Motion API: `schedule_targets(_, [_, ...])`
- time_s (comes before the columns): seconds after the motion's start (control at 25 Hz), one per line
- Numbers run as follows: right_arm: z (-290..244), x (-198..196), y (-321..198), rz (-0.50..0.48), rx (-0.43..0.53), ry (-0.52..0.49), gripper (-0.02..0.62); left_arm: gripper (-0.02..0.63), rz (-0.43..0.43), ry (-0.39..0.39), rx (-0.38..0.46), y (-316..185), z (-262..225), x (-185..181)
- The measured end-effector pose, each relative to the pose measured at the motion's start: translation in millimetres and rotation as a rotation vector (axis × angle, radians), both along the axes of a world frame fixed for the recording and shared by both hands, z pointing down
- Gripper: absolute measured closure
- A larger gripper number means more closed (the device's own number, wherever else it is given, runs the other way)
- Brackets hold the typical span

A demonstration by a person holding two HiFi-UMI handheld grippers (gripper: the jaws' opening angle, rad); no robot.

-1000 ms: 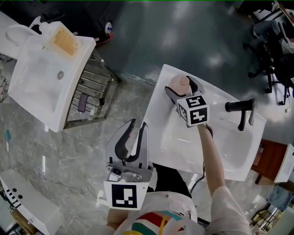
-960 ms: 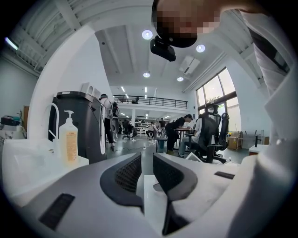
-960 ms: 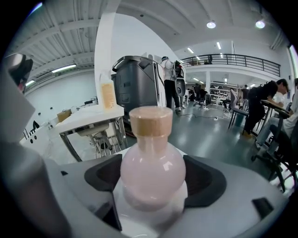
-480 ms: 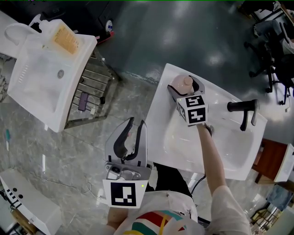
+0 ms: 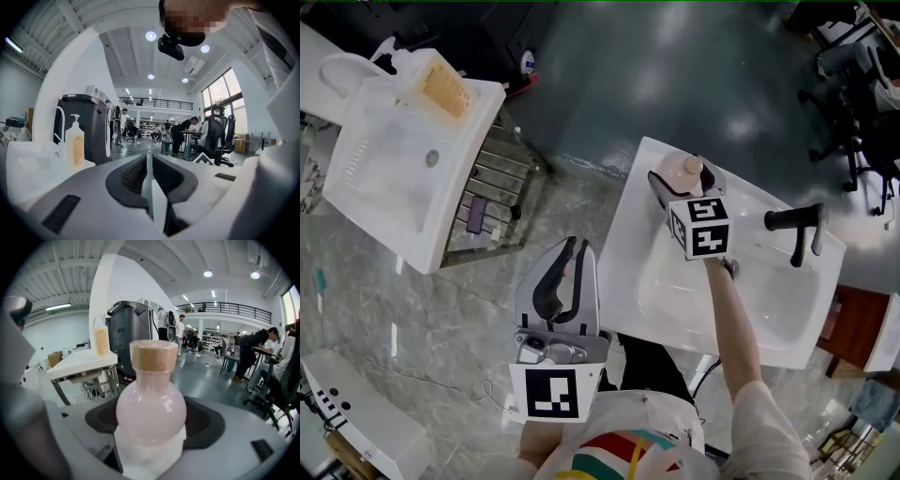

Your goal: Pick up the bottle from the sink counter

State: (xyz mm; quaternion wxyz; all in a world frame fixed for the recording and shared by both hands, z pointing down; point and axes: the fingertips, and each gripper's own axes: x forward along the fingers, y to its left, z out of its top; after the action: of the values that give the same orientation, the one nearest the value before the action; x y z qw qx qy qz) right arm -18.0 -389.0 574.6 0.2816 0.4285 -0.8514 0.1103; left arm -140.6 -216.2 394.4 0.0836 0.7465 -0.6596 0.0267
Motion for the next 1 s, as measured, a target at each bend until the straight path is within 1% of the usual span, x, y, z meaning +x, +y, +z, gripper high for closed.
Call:
schedule_targets(0.08, [-21, -2, 2, 0.007, 0.023, -0.025, 0.201, 0.555, 0.003, 0.0, 0.007, 0, -5, 0])
schedule_targets(0.2, [-58, -3, 9, 0.016, 0.071, -0.062, 0.201, 0.588, 0.02, -0.002, 0.016, 0, -15, 4])
schedule_targets(0.32, [-99, 0, 19, 0.037, 0.123, -0.1, 0.201, 0.588, 0.047, -0.007, 0.028, -1, -27, 10])
schedule_targets(0.44, [-146, 10, 34, 0.08, 0.188, -0.129, 0.201, 0.588, 0.079, -0.012, 0.061, -4, -43, 17])
schedule_targets(0.6, [-202, 37, 59, 0.165, 0.279, -0.141, 0.201, 0.588, 0.14, 0.001, 0.11, -10, -66, 32])
schedule_targets(0.68, [-225, 54, 75, 0.221, 0.322, -0.127, 0.201, 0.588, 0.182, 0.006, 0.136, -14, -78, 44])
schedule_targets(0.8, [-257, 88, 101, 0.327, 0.397, -0.099, 0.201, 0.588, 0.263, 0.011, 0.174, -16, -96, 71])
schedule_targets(1.0, [-300, 148, 155, 0.503, 0.495, -0.081, 0.201, 0.588, 0.454, 0.013, 0.238, -14, -127, 137])
